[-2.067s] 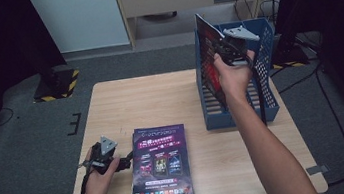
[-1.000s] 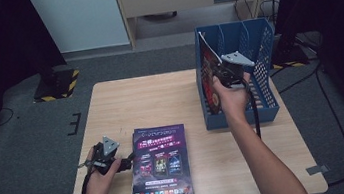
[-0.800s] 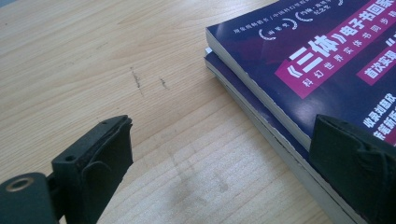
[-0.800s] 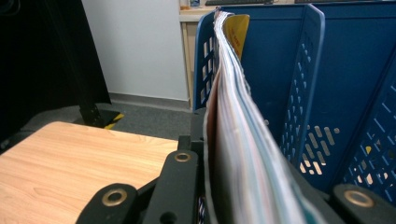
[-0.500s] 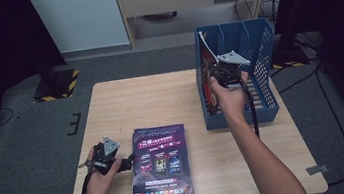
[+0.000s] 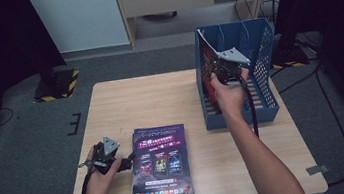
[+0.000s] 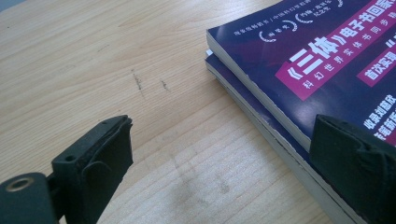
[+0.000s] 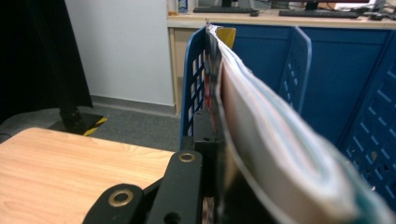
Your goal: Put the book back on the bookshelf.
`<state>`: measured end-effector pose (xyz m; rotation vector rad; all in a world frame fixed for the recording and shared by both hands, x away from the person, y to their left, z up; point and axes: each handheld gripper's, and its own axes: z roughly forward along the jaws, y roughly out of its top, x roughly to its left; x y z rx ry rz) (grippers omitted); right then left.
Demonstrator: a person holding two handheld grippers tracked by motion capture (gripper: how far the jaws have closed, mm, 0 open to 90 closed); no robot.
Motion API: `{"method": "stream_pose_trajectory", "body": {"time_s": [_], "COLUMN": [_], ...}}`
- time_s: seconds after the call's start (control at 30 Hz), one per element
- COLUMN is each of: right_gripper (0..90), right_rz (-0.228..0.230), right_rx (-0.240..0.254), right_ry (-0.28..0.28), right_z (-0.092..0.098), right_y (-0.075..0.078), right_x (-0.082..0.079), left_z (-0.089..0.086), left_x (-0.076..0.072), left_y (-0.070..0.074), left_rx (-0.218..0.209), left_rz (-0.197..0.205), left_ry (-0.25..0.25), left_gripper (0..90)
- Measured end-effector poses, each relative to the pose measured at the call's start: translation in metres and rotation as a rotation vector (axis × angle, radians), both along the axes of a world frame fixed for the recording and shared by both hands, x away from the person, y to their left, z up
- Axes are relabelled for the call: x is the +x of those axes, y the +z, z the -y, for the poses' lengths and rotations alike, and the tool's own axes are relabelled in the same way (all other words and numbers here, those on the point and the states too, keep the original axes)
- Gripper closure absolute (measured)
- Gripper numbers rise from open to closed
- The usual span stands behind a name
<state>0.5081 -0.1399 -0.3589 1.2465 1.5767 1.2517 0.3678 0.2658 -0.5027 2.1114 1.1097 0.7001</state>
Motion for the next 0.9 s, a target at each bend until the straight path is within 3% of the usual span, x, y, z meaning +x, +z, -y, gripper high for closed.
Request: {"method": "stream_pose_trajectory", "body": {"time_s": [0.3, 0.67, 0.9], "right_gripper": [87.0, 86.8, 86.4], "right_rz": [0.048, 0.035, 0.025], "right_rx": [-0.035, -0.049, -0.051], "right_ry": [-0.037, -0.04, -0.033], "right_z": [-0.009, -0.017, -0.023], "right_y": [0.005, -0.002, -0.014], "right_x": [0.007, 0.009, 0.006], "left_z": [-0.001, -0.001, -0.001], "left_x": [0.0, 0.0, 0.0], "left_y": [0.0, 0.0, 0.0], "left_rx": [-0.004, -0.003, -0.004], "left_rz": [0.003, 0.004, 0.003], "left_ry": [0.001, -0.001, 0.0], "left_gripper": [5.2, 5.2, 5.2]}}
